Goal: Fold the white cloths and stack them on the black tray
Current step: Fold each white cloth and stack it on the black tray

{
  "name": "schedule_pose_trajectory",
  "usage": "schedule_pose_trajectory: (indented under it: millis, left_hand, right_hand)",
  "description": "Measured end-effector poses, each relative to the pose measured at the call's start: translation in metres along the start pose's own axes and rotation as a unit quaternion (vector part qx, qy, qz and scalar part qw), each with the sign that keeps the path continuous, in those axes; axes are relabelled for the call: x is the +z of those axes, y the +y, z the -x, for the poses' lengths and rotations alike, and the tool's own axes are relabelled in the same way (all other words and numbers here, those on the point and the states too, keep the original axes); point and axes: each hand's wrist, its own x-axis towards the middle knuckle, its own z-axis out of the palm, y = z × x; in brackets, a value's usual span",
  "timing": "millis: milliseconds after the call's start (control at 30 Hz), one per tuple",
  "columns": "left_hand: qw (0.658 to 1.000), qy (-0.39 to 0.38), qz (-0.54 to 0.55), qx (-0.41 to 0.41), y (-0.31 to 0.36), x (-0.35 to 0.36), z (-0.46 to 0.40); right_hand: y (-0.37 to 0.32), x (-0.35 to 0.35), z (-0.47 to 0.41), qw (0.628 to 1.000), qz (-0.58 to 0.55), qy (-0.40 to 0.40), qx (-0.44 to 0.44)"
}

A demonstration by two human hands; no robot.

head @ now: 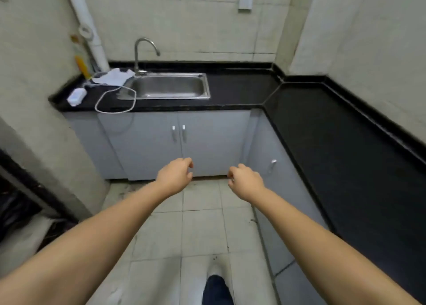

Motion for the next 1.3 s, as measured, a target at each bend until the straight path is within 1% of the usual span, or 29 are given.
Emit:
schedule_pose_trajectory:
  millis: [100,200,433,533,667,767,1000,1167,1300]
  left_hand:
    - [0.998,0.007,-0.048,-0.027,-0.044,-0.012,-0.038]
    - [0.996,0.023,-0.060,-0.066,-0.077,-0.030,-0.082]
    - [0.985,0.052,-0.033,-0.160,-0.146,-0.068,-0.164]
    - [0.979,0.058,-0.014,-0.195,-0.187,-0.078,-0.189]
    - [0.970,0.074,-0.001,-0.233,-0.259,-0.101,-0.236]
    - [0.970,0.075,0.003,-0.231,-0.314,-0.125,-0.283]
    - [0.976,0.054,0.021,-0.209,-0.417,-0.187,-0.390]
    - [0.979,0.019,0.023,-0.199,-0.469,-0.202,-0.458]
    - [0.980,0.010,0.020,-0.200,-0.517,-0.208,-0.521]
  right_hand:
    - [-0.027,0.006,-0.068,0.998,0.006,-0.026,-0.051]
    - [-0.050,0.002,-0.138,0.994,0.005,-0.047,-0.094]
    - [-0.119,-0.017,-0.286,0.978,0.018,-0.088,-0.190]
    - [-0.156,-0.017,-0.337,0.968,0.025,-0.103,-0.227]
    - [-0.220,-0.010,-0.414,0.958,0.024,-0.108,-0.264]
    - [-0.264,-0.006,-0.473,0.959,0.010,-0.101,-0.264]
    - [-0.338,-0.013,-0.594,0.971,-0.034,-0.099,-0.214]
    - [-0.369,-0.002,-0.670,0.968,-0.062,-0.134,-0.203]
    - [-0.398,0.010,-0.748,0.964,-0.062,-0.135,-0.219]
